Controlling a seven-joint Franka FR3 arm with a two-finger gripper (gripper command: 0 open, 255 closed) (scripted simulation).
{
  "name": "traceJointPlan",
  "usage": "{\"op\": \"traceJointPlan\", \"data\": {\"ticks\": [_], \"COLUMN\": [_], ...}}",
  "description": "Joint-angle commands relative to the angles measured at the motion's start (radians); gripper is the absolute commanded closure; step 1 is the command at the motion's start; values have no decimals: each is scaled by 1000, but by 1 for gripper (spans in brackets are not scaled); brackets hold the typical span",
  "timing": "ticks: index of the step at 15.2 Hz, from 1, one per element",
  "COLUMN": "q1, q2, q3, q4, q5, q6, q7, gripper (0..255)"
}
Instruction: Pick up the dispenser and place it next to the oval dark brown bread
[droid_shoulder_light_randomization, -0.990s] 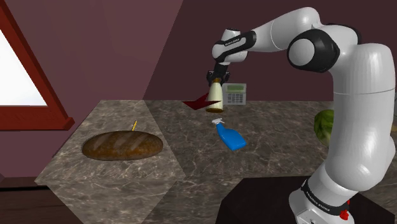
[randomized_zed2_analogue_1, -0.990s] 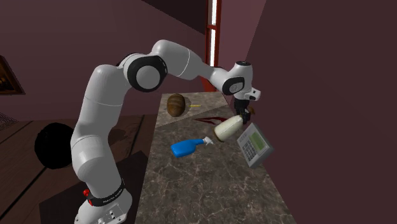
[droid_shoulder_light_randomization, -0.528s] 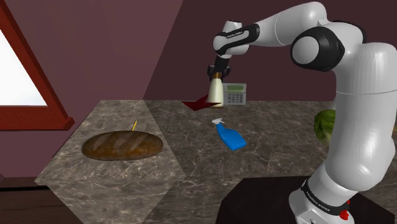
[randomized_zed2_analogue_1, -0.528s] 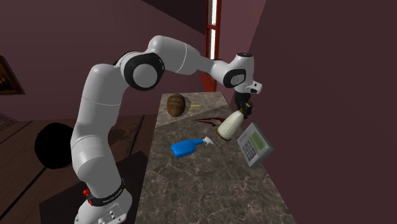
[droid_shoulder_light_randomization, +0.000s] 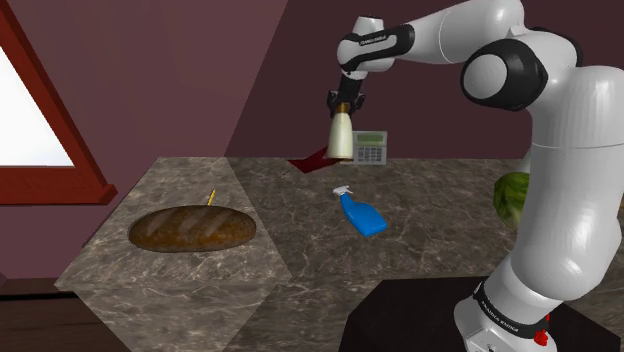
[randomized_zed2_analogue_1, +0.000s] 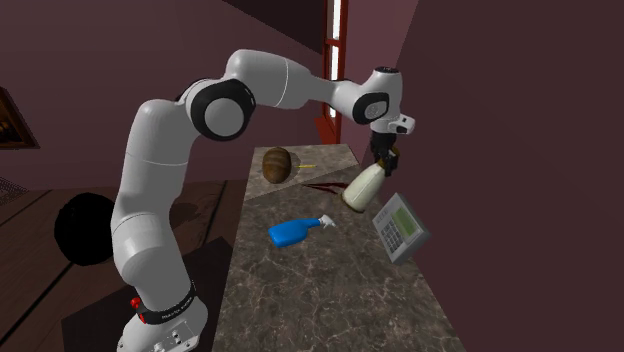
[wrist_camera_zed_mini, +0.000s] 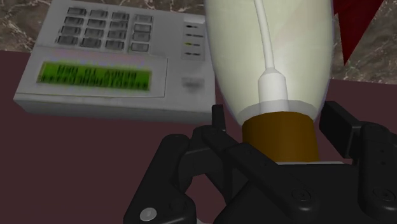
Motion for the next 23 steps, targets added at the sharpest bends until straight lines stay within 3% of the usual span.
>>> {"op": "traceJointPlan", "data": {"ticks": [1, 13, 23], "q1": [0, -6, -19], "q2": [-6, -7, 30], "q3": [-1, -4, -4], "q4": [20, 180, 374], "q5": [-2, -8, -6], "q6": [-25, -185, -341], "q7": [3, 17, 28], "gripper": [255, 255, 255]}}
